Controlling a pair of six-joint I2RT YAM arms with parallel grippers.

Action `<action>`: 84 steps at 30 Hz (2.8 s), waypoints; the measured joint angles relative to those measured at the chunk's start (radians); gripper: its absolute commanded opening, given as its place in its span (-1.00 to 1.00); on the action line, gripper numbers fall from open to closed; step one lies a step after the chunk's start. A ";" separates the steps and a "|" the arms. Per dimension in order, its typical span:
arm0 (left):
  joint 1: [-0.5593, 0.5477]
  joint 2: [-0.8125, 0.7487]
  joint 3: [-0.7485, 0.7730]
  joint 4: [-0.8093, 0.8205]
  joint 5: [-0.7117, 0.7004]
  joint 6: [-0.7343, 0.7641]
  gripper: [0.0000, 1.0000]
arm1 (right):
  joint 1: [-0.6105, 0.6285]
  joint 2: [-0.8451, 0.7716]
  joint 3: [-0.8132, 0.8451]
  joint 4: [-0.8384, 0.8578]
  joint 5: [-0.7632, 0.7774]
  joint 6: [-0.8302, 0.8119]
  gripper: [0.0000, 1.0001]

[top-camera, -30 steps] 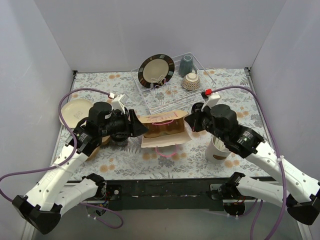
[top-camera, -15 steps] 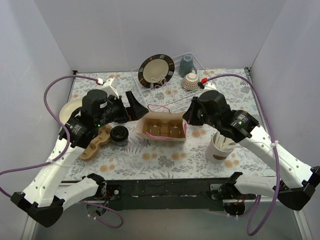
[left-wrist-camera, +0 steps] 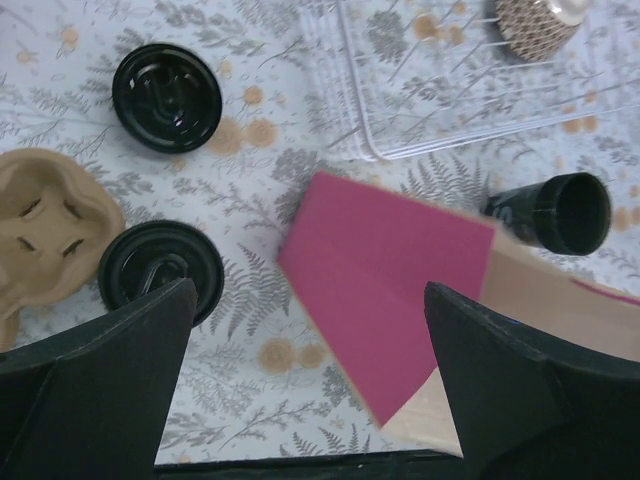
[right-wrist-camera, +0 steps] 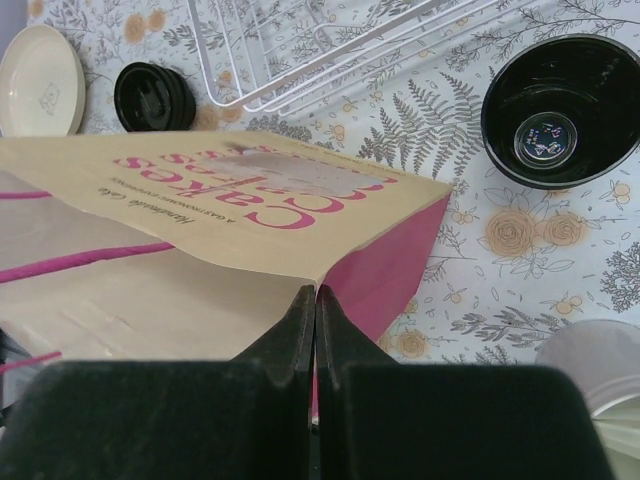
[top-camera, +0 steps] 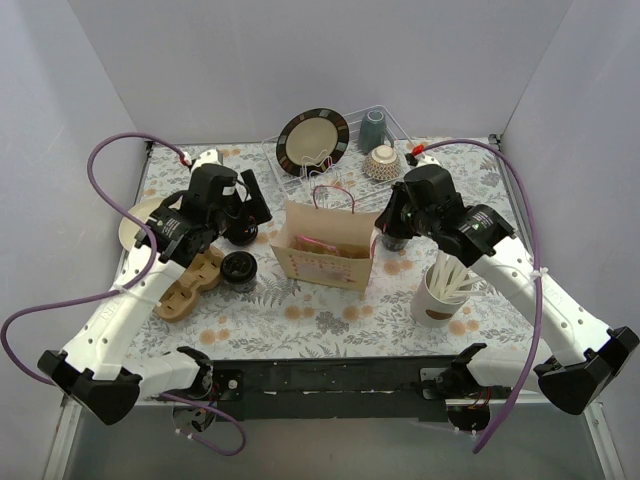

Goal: Pack the takeout coffee

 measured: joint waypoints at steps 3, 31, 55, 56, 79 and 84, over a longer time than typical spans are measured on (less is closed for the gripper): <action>0.000 0.002 -0.032 -0.053 -0.012 -0.030 0.88 | -0.014 -0.001 0.000 0.002 -0.020 -0.024 -0.97; 0.135 0.151 -0.131 -0.236 0.064 0.034 0.62 | -0.026 0.019 0.014 0.044 -0.162 -0.208 -0.03; 0.146 0.274 -0.185 -0.149 0.055 0.139 0.61 | -0.026 -0.029 0.022 -0.032 -0.127 -0.193 -0.03; 0.146 0.288 -0.185 -0.143 0.053 0.141 0.61 | -0.026 -0.029 0.022 -0.032 -0.127 -0.193 -0.03; 0.147 0.311 -0.207 -0.147 0.084 0.143 0.53 | -0.042 -0.035 0.022 -0.051 -0.103 -0.196 -0.03; 0.146 0.302 -0.230 -0.154 0.100 0.143 0.52 | -0.045 -0.035 0.022 -0.051 -0.103 -0.195 -0.03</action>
